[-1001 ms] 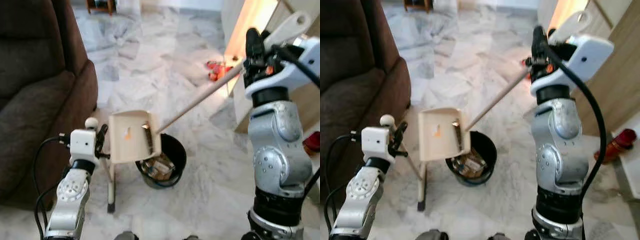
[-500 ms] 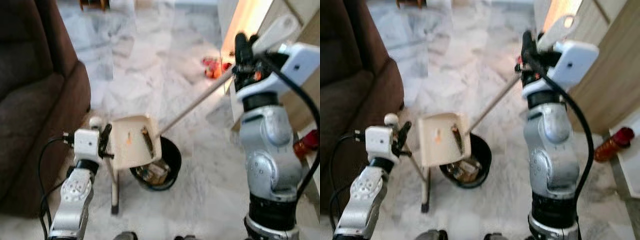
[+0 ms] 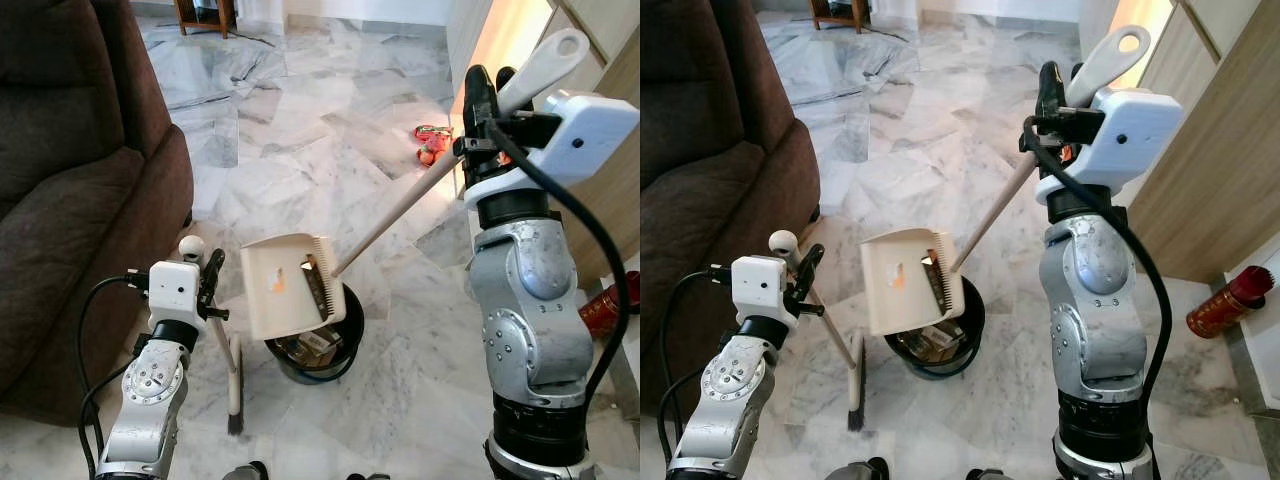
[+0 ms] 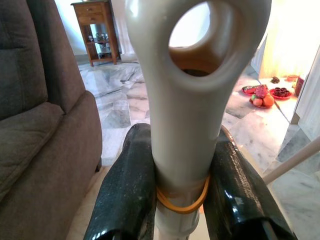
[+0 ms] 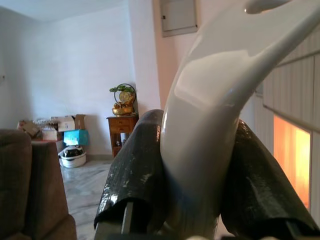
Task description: Sweep floor
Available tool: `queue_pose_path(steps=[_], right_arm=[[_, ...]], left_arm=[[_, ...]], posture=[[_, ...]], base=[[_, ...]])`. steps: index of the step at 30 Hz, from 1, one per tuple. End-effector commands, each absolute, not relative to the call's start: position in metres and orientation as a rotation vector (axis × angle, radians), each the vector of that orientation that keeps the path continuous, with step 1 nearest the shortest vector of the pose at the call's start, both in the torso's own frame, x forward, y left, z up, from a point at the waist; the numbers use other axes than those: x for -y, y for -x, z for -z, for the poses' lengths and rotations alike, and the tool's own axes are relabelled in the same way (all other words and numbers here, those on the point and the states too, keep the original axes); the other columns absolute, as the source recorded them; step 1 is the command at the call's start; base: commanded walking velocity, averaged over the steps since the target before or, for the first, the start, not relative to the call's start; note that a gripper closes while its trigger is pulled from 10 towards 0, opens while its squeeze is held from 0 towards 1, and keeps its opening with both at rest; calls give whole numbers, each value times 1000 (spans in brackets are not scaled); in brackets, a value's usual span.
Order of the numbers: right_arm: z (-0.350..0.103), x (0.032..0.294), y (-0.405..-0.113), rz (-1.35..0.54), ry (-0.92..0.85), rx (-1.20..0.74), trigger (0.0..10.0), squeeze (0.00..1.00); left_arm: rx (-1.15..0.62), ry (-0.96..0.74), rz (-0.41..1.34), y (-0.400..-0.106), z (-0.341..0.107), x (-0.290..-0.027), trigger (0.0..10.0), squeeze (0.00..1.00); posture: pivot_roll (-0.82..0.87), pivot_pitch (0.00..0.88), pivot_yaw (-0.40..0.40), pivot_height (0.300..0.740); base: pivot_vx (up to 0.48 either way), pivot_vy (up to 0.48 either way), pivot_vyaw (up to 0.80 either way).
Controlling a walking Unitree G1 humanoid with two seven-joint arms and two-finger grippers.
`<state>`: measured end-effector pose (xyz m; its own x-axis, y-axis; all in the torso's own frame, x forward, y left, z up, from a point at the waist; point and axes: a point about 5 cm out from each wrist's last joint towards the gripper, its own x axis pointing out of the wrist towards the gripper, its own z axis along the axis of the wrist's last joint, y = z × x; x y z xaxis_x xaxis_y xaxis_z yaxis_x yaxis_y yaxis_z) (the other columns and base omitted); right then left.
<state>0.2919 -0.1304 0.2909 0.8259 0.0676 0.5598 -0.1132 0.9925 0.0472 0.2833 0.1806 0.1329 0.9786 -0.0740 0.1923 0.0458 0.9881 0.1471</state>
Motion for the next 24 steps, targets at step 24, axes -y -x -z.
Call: queue_pose_path(steps=[24], right_arm=[[-282,56,-244,-439,184,820,10000,0]], left_arm=[[225,-164,77,-281,-136,-178,10000,0]], posture=[[123,181,-28,740]], base=[[0,0,0]])
